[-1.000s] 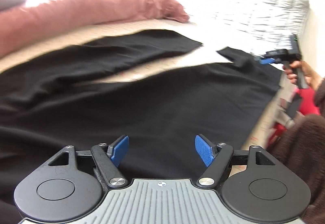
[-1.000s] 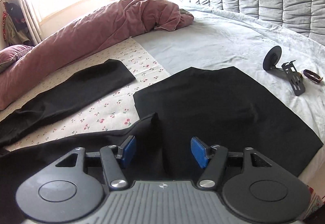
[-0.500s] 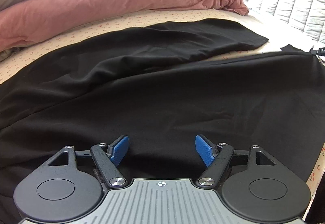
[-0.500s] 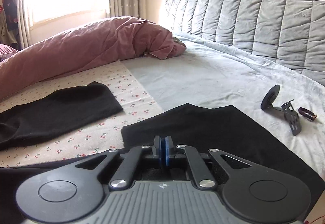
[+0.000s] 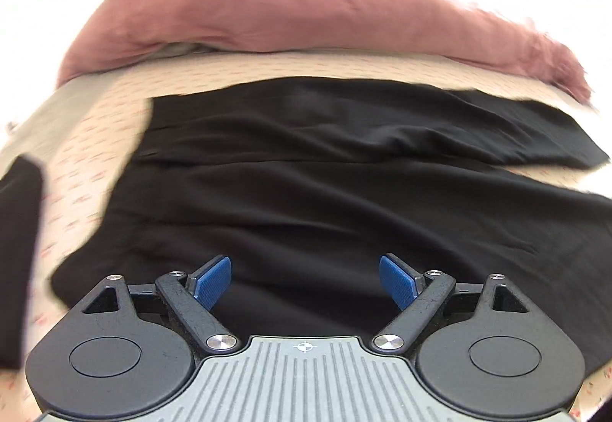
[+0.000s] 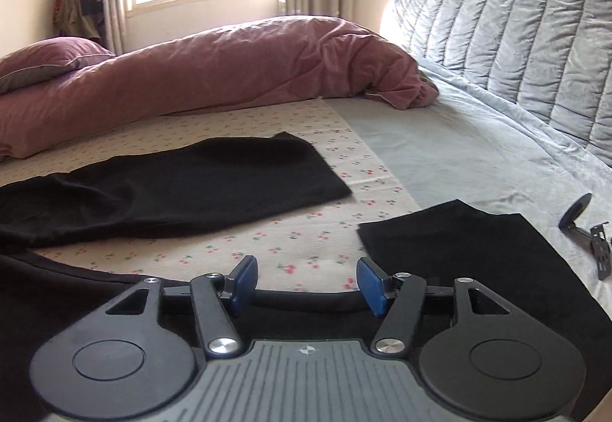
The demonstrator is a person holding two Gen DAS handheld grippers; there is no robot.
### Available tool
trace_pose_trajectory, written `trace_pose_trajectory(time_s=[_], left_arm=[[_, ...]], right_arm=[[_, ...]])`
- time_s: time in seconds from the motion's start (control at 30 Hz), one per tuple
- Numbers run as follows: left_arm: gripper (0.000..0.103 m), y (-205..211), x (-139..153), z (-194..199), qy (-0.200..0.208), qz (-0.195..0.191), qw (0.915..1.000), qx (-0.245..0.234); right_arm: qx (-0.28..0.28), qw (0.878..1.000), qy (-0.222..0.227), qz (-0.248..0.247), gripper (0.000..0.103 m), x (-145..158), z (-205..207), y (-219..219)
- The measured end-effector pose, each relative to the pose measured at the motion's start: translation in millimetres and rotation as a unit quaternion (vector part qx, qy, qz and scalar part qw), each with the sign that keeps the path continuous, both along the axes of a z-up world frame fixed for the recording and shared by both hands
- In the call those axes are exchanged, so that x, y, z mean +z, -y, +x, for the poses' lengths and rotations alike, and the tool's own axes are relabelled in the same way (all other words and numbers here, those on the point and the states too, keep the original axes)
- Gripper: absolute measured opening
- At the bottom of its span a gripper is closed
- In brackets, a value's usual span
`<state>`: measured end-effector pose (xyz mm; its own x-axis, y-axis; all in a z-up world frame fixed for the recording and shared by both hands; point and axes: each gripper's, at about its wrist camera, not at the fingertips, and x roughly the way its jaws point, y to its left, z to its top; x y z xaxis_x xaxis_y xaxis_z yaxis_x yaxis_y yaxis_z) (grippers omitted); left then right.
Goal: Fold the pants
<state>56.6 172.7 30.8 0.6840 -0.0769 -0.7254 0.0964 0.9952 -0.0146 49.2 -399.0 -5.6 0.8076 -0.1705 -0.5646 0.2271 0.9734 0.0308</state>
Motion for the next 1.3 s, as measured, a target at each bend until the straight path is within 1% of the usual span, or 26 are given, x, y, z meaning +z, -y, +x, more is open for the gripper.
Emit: trace_pose_trajectory(time_s=[0.07, 0.2, 0.3, 0.37, 0.43, 0.47, 0.53, 0.57, 0.6, 0.63, 0.67, 0.7, 0.73, 0.77, 0.8, 0.87, 0.9, 0.97, 1.03, 1.1, 1.13, 1.17, 1.2, 1.23, 1.27, 1.3], left_arm=[[0.087, -26, 3, -5, 0.000, -0.003, 0.9991, 0.042], [0.087, -72, 2, -13, -0.005, -0.020, 0.9934, 0.113], [0.087, -97, -6, -18, -0.001, -0.045, 0.9851, 0.166], [0.086, -115, -17, -19, -0.002, -0.085, 0.9757, 0.202], [0.083, -127, -29, -17, -0.006, -0.118, 0.9675, 0.224], [0.080, -130, -34, -15, -0.006, -0.130, 0.9645, 0.230], [0.057, -135, -43, -13, -0.006, -0.159, 0.9585, 0.237], [0.052, -137, -46, -11, -0.006, -0.171, 0.9553, 0.241], [0.040, -137, -48, -11, -0.004, -0.177, 0.9539, 0.243], [0.031, -137, -48, -10, -0.002, -0.172, 0.9548, 0.242], [0.026, -136, -47, -9, -0.002, -0.167, 0.9561, 0.241], [0.016, -136, -46, -9, -0.003, -0.164, 0.9573, 0.238], [0.008, -136, -45, -10, -0.006, -0.166, 0.9576, 0.235], [0.007, -137, -43, -11, -0.009, -0.168, 0.9574, 0.234], [0.006, -139, -41, -14, -0.009, -0.166, 0.9577, 0.235], [0.006, -141, -33, -19, 0.002, -0.152, 0.9600, 0.235], [0.006, -143, -29, -21, 0.011, -0.144, 0.9610, 0.236], [0.006, -146, -22, -26, 0.021, -0.138, 0.9620, 0.235], [0.006, -150, -19, -29, 0.017, -0.132, 0.9623, 0.237], [0.006, -153, -23, -27, -0.005, -0.107, 0.9627, 0.248], [0.007, -152, -26, -26, -0.018, -0.097, 0.9633, 0.250], [0.009, -151, -31, -22, -0.036, -0.085, 0.9649, 0.246], [0.013, -149, -36, -18, -0.054, -0.065, 0.9673, 0.239], [0.015, -146, -39, -17, -0.057, -0.050, 0.9697, 0.233], [0.016, -144, -38, -18, -0.055, -0.041, 0.9707, 0.231], [0.027, -141, -34, -21, -0.050, -0.030, 0.9707, 0.233]], right_arm=[[0.045, 0.999, -0.002, 0.004, 0.064, 3, 5, -28], [0.144, 0.989, -0.012, 0.014, 0.067, 5, 16, -92], [0.219, 0.975, -0.023, 0.023, 0.069, -1, 19, -141], [0.259, 0.965, -0.029, 0.026, 0.069, -7, 17, -168], [0.310, 0.950, -0.035, 0.031, 0.069, -15, 12, -199], [0.330, 0.943, -0.036, 0.035, 0.069, -19, 9, -210], [0.387, 0.920, -0.038, 0.054, 0.069, -28, 2, -233], [0.418, 0.905, -0.046, 0.064, 0.067, -34, -2, -243], [0.448, 0.889, -0.061, 0.071, 0.065, -39, -3, -254], [0.478, 0.872, -0.079, 0.071, 0.063, -44, -6, -268], [0.498, 0.860, -0.090, 0.066, 0.060, -48, -9, -277], [0.515, 0.850, -0.098, 0.052, 0.056, -52, -13, -288], [0.524, 0.845, -0.102, 0.036, 0.045, -56, -15, -295], [0.528, 0.843, -0.105, 0.016, 0.034, -59, -16, -302], [0.524, 0.845, -0.109, -0.003, 0.029, -63, -17, -309], [0.514, 0.850, -0.109, -0.033, 0.006, -68, -16, -312], [0.515, 0.850, -0.109, -0.033, 0.003, -66, -16, -310], [0.521, 0.845, -0.117, -0.002, 0.002, -58, -14, -300], [0.526, 0.841, -0.121, 0.017, 0.002, -55, -15, -287], [0.530, 0.835, -0.141, 0.038, 0.001, -58, -14, -284], [0.530, 0.833, -0.156, 0.038, 0.001, -63, -14, -286], [0.531, 0.831, -0.162, 0.031, 0.001, -66, -16, -287], [0.532, 0.831, -0.157, 0.026, 0.001, -66, -18, -287], [0.532, 0.832, -0.156, 0.030, 0.002, -64, -20, -286], [0.529, 0.833, -0.155, 0.039, 0.007, -61, -20, -283], [0.524, 0.837, -0.149, 0.050, 0.012, -56, -19, -277]])
